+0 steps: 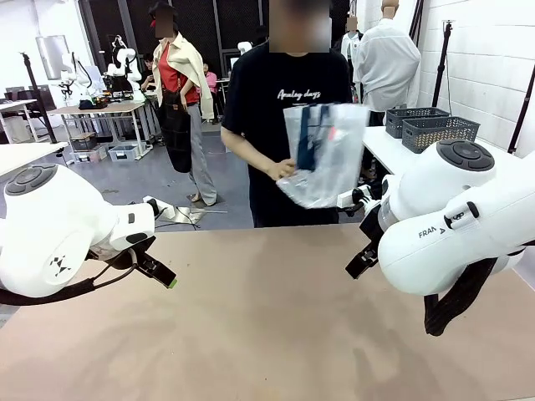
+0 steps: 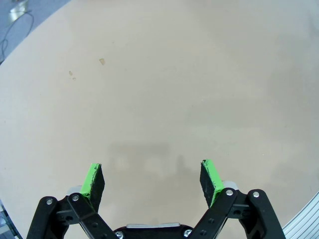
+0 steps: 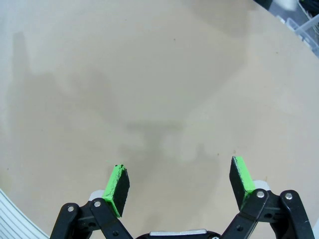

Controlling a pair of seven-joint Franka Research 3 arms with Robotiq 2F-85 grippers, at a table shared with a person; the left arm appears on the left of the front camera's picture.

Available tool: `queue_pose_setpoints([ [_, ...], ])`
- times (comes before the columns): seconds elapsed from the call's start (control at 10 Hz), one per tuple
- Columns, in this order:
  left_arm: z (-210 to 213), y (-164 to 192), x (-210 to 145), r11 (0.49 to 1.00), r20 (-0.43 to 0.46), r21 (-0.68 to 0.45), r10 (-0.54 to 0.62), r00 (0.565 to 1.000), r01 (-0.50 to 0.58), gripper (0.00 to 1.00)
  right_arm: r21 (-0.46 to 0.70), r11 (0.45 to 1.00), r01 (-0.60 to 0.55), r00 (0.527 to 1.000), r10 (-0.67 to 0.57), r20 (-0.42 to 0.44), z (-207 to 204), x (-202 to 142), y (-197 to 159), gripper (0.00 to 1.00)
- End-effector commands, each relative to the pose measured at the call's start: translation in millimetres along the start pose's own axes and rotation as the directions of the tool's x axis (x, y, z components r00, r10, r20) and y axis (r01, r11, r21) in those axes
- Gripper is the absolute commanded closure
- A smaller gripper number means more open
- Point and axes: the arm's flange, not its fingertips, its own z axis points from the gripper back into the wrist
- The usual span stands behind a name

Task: Transfer purchased items from the store into the shopping bag.
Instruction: Open the Reusable shopping bag in the center of the table.

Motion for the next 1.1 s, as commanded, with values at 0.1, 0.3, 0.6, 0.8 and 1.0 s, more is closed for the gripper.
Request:
queue_pose_setpoints([
  [0.1,0.1,1.4,-0.4,1.0,0.0,0.0,0.003,1.0,-0.003,0.0,0.0,1.0,0.0,1.0,0.0,0.0,0.0,0.0,-0.1,0.0],
  [0.3,0.1,1.4,-0.4,1.0,0.0,0.0,0.003,1.0,-0.003,0.0,0.0,1.0,0.0,1.0,0.0,0.0,0.0,0.0,-0.1,0.0],
  [0.6,0.1,1.4,-0.4,1.0,0.0,0.0,0.003,1.0,-0.003,0.0,0.0,1.0,0.0,1.0,0.0,0.0,0.0,0.0,-0.1,0.0],
  [0.8,0.1,1.4,-0.4,1.0,0.0,0.0,0.003,1.0,-0.003,0.0,0.0,1.0,0.0,1.0,0.0,0.0,0.0,0.0,-0.1,0.0],
  [1.0,0.1,1.4,-0.4,1.0,0.0,0.0,0.003,1.0,-0.003,0.0,0.0,1.0,0.0,1.0,0.0,0.0,0.0,0.0,-0.1,0.0],
])
